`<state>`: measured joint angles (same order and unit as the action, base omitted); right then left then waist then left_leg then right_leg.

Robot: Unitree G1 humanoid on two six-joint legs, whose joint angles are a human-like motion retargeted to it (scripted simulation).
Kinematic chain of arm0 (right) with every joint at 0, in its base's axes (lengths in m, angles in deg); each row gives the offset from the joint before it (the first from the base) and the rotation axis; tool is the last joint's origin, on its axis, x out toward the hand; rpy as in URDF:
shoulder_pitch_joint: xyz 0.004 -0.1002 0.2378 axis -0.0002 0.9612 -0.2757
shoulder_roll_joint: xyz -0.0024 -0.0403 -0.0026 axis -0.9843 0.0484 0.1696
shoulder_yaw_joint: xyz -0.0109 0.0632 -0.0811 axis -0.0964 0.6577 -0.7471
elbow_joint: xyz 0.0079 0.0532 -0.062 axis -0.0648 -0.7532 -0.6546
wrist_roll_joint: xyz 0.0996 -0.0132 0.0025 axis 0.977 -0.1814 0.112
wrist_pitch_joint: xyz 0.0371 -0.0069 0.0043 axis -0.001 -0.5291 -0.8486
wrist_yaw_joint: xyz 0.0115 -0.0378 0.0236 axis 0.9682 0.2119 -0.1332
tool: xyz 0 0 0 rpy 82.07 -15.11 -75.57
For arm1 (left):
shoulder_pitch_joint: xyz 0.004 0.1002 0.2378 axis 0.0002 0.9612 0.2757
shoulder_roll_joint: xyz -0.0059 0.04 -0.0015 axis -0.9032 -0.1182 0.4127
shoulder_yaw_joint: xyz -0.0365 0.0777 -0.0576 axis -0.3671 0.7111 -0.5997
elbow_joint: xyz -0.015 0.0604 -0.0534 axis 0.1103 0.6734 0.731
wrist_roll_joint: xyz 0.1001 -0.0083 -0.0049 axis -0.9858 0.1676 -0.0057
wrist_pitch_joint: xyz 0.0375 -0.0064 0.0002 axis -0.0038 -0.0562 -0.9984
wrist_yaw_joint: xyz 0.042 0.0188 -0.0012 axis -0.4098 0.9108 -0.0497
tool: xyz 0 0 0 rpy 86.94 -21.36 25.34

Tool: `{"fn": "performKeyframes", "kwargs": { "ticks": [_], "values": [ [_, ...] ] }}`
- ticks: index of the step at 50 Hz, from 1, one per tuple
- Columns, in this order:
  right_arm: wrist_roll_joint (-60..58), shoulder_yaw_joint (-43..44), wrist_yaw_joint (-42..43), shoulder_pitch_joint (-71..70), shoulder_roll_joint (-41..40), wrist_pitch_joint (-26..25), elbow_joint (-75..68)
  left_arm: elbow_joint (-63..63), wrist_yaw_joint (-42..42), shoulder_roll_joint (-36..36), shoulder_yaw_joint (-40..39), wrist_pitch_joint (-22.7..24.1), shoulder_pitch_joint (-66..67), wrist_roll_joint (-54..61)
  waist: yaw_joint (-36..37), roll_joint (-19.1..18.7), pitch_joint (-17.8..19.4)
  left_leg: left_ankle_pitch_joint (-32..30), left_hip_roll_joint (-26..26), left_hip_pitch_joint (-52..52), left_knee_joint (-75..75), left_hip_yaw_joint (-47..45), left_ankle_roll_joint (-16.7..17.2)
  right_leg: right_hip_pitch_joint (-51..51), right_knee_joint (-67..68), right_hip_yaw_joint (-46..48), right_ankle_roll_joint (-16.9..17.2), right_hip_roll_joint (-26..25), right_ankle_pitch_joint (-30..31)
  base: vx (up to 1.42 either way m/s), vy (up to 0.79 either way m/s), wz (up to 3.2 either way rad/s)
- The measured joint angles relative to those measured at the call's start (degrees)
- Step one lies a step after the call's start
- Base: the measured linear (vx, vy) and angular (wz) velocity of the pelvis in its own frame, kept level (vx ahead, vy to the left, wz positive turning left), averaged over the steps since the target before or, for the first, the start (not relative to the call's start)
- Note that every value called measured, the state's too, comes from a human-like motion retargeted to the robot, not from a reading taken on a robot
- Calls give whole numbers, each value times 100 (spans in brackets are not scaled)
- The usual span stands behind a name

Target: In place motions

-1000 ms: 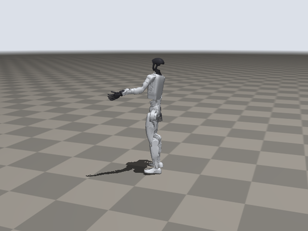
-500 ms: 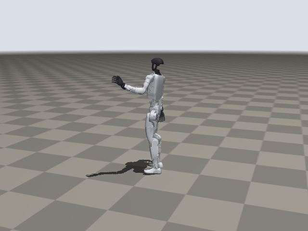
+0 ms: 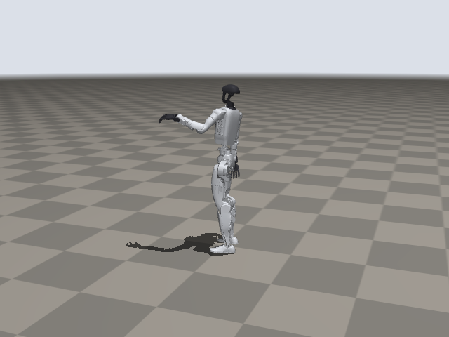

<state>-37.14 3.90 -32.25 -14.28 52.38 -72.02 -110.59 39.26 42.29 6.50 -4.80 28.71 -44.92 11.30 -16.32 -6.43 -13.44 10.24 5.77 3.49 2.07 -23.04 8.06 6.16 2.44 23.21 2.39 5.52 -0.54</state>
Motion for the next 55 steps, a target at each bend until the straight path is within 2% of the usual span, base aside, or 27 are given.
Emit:
{"fn": "performKeyframes", "kwargs": {
  "ticks": [3,7,17,21,24,32,35,37,40,42,44,46,52,55],
  "values": [
    [33,44,24,5,14,-6,-25,-82,-522,-13,-4,129,13,-105,71,-11,-20,5,4,-15,-15,-95,6,34,16,-95,0,-11,-10,1,1,-29],
    [101,103,27,24,22,-5,-46,-187,-1809,40,-92,563,87,38,178,-5,-31,17,6,-39,-22,-212,13,72,44,-216,1,-19,-25,1,1,-27],
    [96,129,29,55,37,4,-42,-596,-4872,187,-552,1263,341,558,385,15,25,37,16,-75,-28,-367,25,108,107,-384,35,4,-51,0,0,-12],
    [83,112,24,53,37,13,-31,-733,-5602,176,-783,1274,389,447,358,14,52,28,9,-49,-22,-301,20,101,106,-320,42,28,-45,0,0,4],
    [65,86,21,58,36,22,-19,-726,-5804,169,-920,1219,349,424,335,19,78,20,3,-44,-14,-247,17,68,90,-261,48,45,-37,0,1,19],
    [-10,7,2,32,47,50,29,-19,-5713,15,-1125,1020,-172,598,129,10,112,-25,-43,28,3,11,-8,-16,27,20,36,83,-10,0,1,32],
    [-27,-22,-17,-10,51,42,24,577,-5104,-15,-1164,710,-474,637,20,-20,106,-45,-56,72,10,110,-19,-32,3,132,38,98,3,0,2,25],
    [-28,-32,-34,-23,56,39,26,1013,-3884,-9,-1143,-22,-681,526,5,-34,100,-50,-63,76,13,127,-25,-49,-10,156,36,96,5,0,0,0],
    [-40,-36,-72,-40,70,40,34,1615,-1747,-121,-1011,-1373,-926,134,-12,-53,97,-52,-74,76,16,152,-34,-68,-18,185,36,99,5,0,0,0],
    [-56,-36,-72,-40,70,52,51,1781,-1115,-176,-886,-2043,-937,-63,-19,-54,111,-51,-80,58,14,160,-37,-86,-21,191,36,99,5,0,0,0],
    [-70,-27,-56,-38,62,67,65,1697,-940,-219,-824,-2229,-896,-264,-17,-47,131,-48,-84,35,7,158,-42,-99,-23,187,36,96,7,0,0,0],
    [-78,-20,-44,-40,55,76,58,1493,-1377,-218,-833,-2002,-805,-304,-8,-35,146,-43,-90,14,0,152,-47,-107,-24,177,38,96,10,0,0,0],
    [-76,6,-28,-31,59,65,27,552,-3504,-21,-976,-800,-317,-88,46,34,225,-31,-119,-52,-9,149,-55,-142,-15,159,37,114,13,0,0,0],
    [-86,17,2,-11,62,84,52,-19,-4560,183,-998,150,154,240,88,51,273,-23,-127,-77,-17,137,-56,-137,-7,129,39,119,18,0,0,0]
  ]
}}
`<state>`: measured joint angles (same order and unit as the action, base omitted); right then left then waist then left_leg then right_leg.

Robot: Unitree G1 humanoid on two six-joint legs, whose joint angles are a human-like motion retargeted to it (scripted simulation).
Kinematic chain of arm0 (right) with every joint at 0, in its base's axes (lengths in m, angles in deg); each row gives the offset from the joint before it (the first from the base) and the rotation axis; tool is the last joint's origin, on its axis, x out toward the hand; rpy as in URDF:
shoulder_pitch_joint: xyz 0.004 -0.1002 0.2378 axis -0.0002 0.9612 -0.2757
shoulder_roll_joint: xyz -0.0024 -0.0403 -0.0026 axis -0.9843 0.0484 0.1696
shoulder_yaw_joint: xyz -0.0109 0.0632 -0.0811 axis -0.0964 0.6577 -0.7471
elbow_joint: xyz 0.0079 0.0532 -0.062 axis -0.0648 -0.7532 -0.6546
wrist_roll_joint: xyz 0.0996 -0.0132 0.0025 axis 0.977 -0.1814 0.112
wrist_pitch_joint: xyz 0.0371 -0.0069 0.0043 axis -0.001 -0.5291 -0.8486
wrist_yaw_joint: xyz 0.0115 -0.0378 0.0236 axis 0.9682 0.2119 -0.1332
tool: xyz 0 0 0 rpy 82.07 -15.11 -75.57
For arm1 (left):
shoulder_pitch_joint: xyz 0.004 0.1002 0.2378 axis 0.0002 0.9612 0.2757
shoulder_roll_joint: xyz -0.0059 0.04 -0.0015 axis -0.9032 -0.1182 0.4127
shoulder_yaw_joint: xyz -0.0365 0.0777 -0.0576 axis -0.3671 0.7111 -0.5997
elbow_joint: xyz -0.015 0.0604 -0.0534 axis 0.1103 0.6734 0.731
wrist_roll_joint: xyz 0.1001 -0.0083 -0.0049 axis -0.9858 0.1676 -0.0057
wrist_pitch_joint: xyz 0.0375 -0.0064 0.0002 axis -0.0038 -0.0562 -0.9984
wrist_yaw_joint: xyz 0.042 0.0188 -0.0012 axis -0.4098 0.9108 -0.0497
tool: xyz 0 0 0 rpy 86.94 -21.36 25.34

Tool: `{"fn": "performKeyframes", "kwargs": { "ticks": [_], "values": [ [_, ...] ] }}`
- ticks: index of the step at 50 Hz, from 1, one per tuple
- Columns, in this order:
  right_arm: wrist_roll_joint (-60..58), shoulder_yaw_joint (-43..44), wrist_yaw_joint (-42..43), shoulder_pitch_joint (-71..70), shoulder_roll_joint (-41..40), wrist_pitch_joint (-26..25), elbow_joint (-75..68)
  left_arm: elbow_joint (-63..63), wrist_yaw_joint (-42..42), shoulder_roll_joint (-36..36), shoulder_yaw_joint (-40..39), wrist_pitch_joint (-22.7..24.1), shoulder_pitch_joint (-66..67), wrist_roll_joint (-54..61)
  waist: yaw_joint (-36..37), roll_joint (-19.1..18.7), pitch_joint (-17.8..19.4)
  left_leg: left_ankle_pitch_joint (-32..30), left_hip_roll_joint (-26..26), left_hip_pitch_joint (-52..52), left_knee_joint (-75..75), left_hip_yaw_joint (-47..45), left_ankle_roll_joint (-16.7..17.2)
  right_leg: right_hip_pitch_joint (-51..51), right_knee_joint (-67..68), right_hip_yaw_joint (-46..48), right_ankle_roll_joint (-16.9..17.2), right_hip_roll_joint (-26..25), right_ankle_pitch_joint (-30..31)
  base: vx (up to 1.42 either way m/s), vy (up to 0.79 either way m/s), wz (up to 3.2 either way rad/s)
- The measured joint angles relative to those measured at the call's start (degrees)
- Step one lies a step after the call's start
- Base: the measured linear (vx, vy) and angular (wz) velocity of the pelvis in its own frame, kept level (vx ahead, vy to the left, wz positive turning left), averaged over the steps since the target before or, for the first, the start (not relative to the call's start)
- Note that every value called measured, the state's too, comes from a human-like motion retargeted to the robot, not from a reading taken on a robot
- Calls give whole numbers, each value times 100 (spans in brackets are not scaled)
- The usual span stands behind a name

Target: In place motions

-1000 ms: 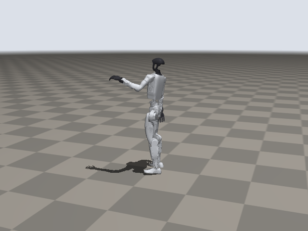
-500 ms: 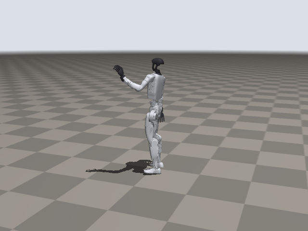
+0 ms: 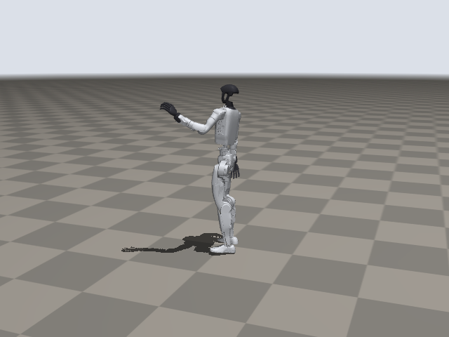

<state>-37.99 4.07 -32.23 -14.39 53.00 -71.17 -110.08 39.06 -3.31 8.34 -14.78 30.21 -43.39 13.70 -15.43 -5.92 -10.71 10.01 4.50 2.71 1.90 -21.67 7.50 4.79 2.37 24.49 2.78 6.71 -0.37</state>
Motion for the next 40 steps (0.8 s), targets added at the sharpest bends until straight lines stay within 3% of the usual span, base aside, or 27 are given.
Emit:
{"fn": "performKeyframes", "kwargs": {
  "ticks": [4,7,10,15,18,23,26,29,31,34,36,38,40],
  "values": [
    [17,8,24,15,5,9,1,-563,-1422,349,27,1967,803,-112,123,19,65,17,-1,-26,-10,-86,7,28,18,-98,6,1,-4,3,2,-16],
    [40,-7,39,35,-7,14,-1,-647,-2253,827,195,2654,1395,-397,244,39,116,28,5,-47,-16,-183,17,59,49,-195,17,10,-13,5,5,-28],
    [44,-45,59,60,-29,17,-8,-281,-2281,1545,539,2740,1890,-455,382,57,133,35,11,-52,-24,-291,28,109,86,-299,30,20,-25,6,7,-29],
    [21,-108,56,113,-42,17,-10,1119,-1145,2591,1048,2416,2417,-334,586,67,190,32,20,-68,-23,-359,30,104,98,-358,46,24,-33,5,9,-10],
    [-7,-172,46,119,-55,30,22,2229,-347,2878,1230,2207,2440,-207,629,99,301,18,11,-102,-14,-310,21,28,82,-299,40,32,-26,3,10,16],
    [-172,-272,24,99,-61,29,49,4047,128,3193,1344,2346,2268,57,537,134,383,-24,-20,-88,-6,-68,1,-81,17,-40,23,52,13,5,11,44],
    [-206,-324,-5,82,-56,31,66,4907,497,3158,1297,1974,2163,-166,523,125,364,-37,-20,-57,-4,10,-4,-88,0,43,24,55,25,7,10,26],
    [-159,-343,-50,75,-59,36,93,5768,1539,3105,1204,1020,2002,-626,584,132,354,-43,-18,-52,-2,32,-5,-98,-6,69,19,50,26,5,11,6],
    [-137,-347,-101,61,-62,33,102,6447,2879,3022,1173,152,1836,-1091,629,142,346,-48,-16,-47,1,48,-3,-108,-8,89,17,48,23,2,8,10],
    [-181,-358,-206,28,-74,7,100,7505,5589,2874,1155,-1151,1636,-2152,666,161,327,-56,-13,-42,2,74,5,-132,-12,133,15,44,15,2,4,9],
    [-254,-369,-288,5,-89,-19,117,8103,6992,2807,1022,-1665,1580,-2873,666,173,324,-58,-6,-43,3,88,10,-150,-16,158,13,38,10,0,0,0],
    [-335,-394,-368,-24,-112,-31,160,8626,7329,2777,828,-1879,1562,-3000,644,181,337,-58,4,-49,3,93,17,-157,-16,167,10,27,9,0,0,0],
    [-400,-428,-427,-70,-135,-21,225,8732,6938,2811,690,-1991,1743,-2575,611,180,375,-54,22,-60,-1,75,25,-148,-10,159,5,14,11,0,0,0]
  ]
}}
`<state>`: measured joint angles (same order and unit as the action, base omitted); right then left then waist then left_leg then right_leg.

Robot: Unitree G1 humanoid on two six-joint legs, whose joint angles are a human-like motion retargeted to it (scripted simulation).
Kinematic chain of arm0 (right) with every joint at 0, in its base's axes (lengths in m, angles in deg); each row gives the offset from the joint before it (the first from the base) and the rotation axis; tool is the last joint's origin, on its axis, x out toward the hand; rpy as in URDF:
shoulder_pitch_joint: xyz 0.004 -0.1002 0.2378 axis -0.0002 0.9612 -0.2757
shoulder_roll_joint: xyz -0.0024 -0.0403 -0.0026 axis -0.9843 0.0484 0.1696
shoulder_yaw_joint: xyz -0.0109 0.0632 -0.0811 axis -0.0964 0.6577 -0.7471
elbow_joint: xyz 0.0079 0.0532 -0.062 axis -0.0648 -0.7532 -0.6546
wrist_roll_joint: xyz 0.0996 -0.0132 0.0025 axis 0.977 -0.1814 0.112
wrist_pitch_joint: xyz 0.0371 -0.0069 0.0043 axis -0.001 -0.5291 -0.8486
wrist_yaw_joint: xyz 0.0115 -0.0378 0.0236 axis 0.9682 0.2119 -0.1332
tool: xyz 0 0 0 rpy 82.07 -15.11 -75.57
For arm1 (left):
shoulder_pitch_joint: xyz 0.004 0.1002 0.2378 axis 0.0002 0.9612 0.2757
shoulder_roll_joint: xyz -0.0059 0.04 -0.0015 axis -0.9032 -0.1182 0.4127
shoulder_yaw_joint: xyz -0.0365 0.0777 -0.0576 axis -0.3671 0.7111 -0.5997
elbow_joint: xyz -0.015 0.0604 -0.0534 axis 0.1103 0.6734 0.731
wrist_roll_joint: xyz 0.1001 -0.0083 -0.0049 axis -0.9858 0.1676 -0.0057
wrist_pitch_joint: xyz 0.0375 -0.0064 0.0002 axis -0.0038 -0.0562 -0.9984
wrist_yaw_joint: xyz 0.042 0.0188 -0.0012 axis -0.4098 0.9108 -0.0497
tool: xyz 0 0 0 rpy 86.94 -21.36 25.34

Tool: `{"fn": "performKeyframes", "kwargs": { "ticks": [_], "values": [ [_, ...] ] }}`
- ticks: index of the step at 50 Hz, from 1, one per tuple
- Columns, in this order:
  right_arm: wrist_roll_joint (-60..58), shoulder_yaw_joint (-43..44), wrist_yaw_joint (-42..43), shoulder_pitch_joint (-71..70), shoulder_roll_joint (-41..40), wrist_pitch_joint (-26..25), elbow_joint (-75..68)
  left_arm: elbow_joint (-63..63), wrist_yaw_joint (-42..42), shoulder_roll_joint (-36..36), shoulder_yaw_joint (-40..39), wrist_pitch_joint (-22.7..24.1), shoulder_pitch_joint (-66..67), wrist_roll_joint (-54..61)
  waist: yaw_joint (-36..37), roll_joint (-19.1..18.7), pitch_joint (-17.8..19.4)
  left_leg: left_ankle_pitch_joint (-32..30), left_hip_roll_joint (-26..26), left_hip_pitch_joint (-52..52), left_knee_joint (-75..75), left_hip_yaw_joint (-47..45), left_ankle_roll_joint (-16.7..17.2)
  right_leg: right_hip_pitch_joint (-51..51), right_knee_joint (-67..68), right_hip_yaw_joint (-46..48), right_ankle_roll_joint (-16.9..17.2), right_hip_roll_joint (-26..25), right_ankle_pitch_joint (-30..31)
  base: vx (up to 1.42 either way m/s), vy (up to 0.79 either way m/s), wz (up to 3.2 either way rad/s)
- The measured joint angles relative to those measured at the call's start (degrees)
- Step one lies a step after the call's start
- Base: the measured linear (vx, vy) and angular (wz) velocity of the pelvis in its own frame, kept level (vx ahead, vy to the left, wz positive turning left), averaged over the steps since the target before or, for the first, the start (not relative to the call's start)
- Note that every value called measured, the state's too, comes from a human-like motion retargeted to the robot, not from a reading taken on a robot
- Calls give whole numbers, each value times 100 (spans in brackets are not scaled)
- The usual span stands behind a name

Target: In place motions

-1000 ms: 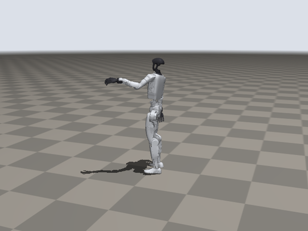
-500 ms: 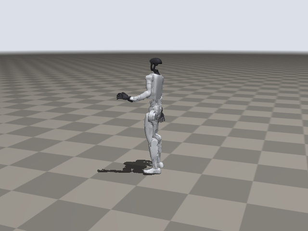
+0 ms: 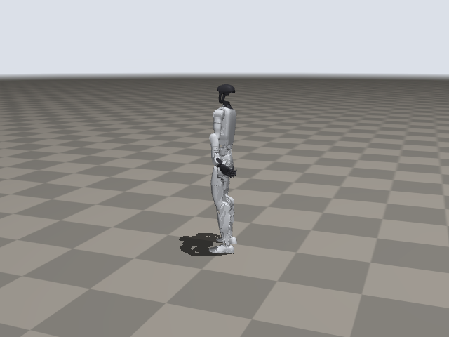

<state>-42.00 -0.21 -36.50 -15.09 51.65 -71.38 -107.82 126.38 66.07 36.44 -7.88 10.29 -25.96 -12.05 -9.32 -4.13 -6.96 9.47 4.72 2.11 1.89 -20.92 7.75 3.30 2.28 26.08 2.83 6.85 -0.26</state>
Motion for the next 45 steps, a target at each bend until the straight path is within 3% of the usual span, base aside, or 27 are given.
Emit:
{"fn": "performKeyframes", "kwargs": {
  "ticks": [5,8,14,17,25,35,40,45],
  "values": [
    [-18,-85,-11,21,-22,85,182,0,-1459,260,-445,236,474,1421,15,-25,63,14,47,-51,-13,-80,21,44,25,-87,-13,-37,14,1,0,-12],
    [23,-86,25,74,-8,128,183,0,-1669,366,-598,322,601,1886,52,-24,95,7,59,-75,-15,-77,26,24,21,-93,-18,-49,15,0,0,0],
    [-43,-31,241,125,38,23,10,0,-1060,446,-636,6,529,2150,31,-19,100,-29,65,-25,11,2,33,-24,-10,-10,-29,-56,-10,-1,-1,10],
    [-134,-23,365,145,80,-81,-69,-6,-823,449,-602,83,380,2123,29,-24,89,-41,70,3,29,34,35,-37,-28,16,-35,-62,-16,0,0,0],
    [-202,40,452,163,157,-269,-191,-514,-1134,509,-316,406,99,2137,33,-41,70,-52,90,8,47,51,38,-61,-40,28,-57,-91,-20,0,0,0],
    [-51,88,270,154,74,-240,-129,-672,-763,500,-185,545,-69,1995,-12,-110,-69,-42,137,38,28,-11,62,44,-28,-39,-76,-136,-1,0,0,0],
    [-170,24,303,147,-8,-272,-43,-571,-545,524,-322,517,-36,1924,-33,-138,-97,-34,161,37,16,-72,72,104,-14,-92,-84,-154,15,0,0,0],
    [-347,-59,474,161,-46,-403,19,-438,-863,519,-551,284,11,2098,-46,-135,-91,-18,166,55,19,-84,85,148,5,-124,-95,-152,25,0,0,0]
  ]
}}
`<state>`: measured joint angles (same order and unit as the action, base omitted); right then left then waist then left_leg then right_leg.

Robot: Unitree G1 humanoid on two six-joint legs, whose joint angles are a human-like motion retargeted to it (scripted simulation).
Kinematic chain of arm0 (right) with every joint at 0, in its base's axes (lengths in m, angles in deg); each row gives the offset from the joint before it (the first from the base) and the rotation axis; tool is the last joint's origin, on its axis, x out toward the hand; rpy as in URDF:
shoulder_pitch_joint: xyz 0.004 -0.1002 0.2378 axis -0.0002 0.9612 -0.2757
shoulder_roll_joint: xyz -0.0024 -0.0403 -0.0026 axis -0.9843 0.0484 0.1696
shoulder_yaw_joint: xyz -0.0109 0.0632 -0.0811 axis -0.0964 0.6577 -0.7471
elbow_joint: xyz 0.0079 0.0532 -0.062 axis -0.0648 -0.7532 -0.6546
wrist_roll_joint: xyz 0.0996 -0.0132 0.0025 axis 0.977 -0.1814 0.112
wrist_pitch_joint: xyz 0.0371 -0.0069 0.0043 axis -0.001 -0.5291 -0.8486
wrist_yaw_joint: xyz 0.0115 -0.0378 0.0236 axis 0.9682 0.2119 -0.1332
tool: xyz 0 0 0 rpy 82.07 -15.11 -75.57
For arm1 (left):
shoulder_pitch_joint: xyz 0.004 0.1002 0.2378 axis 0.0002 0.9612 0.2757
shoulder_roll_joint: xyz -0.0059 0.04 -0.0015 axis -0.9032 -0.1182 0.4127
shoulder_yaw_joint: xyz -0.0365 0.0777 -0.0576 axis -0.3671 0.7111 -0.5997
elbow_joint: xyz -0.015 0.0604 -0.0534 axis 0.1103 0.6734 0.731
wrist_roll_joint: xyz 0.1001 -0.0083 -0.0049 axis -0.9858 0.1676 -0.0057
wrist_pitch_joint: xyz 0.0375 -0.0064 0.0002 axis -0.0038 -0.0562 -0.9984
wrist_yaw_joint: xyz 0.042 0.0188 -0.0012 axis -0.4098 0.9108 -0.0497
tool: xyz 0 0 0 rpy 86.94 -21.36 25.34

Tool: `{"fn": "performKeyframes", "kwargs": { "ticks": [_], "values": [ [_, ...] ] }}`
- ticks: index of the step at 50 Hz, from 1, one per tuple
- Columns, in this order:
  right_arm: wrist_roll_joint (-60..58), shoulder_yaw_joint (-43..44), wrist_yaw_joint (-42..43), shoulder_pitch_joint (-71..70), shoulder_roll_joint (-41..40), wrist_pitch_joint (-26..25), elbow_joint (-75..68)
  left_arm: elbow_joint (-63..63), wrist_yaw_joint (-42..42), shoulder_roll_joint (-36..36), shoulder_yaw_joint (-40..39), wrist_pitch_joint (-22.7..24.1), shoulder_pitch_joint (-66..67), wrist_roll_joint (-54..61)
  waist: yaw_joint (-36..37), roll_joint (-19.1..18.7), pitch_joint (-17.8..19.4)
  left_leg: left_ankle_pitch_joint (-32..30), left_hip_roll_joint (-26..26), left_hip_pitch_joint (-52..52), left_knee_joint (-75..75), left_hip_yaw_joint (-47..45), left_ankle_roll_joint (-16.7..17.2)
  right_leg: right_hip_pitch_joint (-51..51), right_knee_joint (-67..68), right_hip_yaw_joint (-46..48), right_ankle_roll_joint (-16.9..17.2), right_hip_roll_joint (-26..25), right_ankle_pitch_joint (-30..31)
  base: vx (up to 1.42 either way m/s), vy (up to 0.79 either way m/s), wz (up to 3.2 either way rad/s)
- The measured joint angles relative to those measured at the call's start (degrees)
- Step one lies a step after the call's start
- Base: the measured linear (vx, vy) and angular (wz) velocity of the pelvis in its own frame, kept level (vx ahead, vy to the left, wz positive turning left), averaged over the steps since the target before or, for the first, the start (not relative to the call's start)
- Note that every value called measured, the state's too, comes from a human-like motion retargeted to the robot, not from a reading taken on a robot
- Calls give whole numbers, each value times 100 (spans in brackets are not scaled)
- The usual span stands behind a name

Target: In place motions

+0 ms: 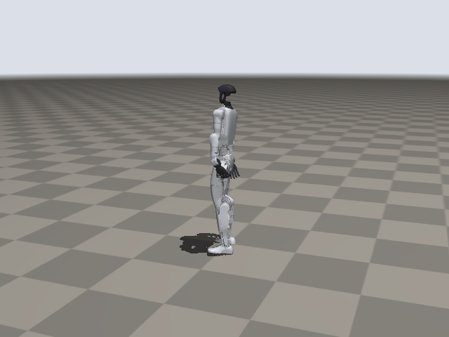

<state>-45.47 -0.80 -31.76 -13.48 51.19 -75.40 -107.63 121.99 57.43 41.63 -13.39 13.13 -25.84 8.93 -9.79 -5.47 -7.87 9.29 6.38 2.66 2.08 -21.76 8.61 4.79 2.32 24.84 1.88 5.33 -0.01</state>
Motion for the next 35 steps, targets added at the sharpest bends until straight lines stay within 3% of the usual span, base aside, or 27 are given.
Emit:
{"fn": "performKeyframes", "kwargs": {
  "ticks": [9,18,20,24,30,35],
  "values": [
    [-125,-46,512,10,55,-365,-8,147,-118,-78,-290,-64,111,445,29,-48,-11,-4,102,234,42,21,69,212,57,16,-8,-2,20,0,0,0],
    [109,153,299,-35,137,-278,75,0,-180,-191,-346,-29,-15,454,-191,167,412,215,272,691,987,350,325,48,-31,392,106,175,7,-7,-2,44],
    [131,144,231,-9,203,-225,88,-54,-326,-208,-293,15,-49,552,-56,313,539,182,359,640,1220,-3,142,-24,-42,347,132,273,31,1,2,-9],
    [-164,154,304,-56,380,-357,0,-75,-418,-225,-243,129,-30,707,187,396,694,134,295,468,1251,140,61,-162,-24,194,163,346,64,6,15,-50],
    [-85,281,433,-147,562,-315,179,153,-176,-458,-370,56,-186,520,-39,125,571,269,206,433,802,33,-16,110,228,45,173,318,-19,5,23,-15],
    [373,339,392,-451,617,-70,518,130,-231,-911,-159,37,-650,473,98,101,755,300,295,540,650,-243,5,756,937,-533,231,338,73,-12,15,-55]
  ]
}}
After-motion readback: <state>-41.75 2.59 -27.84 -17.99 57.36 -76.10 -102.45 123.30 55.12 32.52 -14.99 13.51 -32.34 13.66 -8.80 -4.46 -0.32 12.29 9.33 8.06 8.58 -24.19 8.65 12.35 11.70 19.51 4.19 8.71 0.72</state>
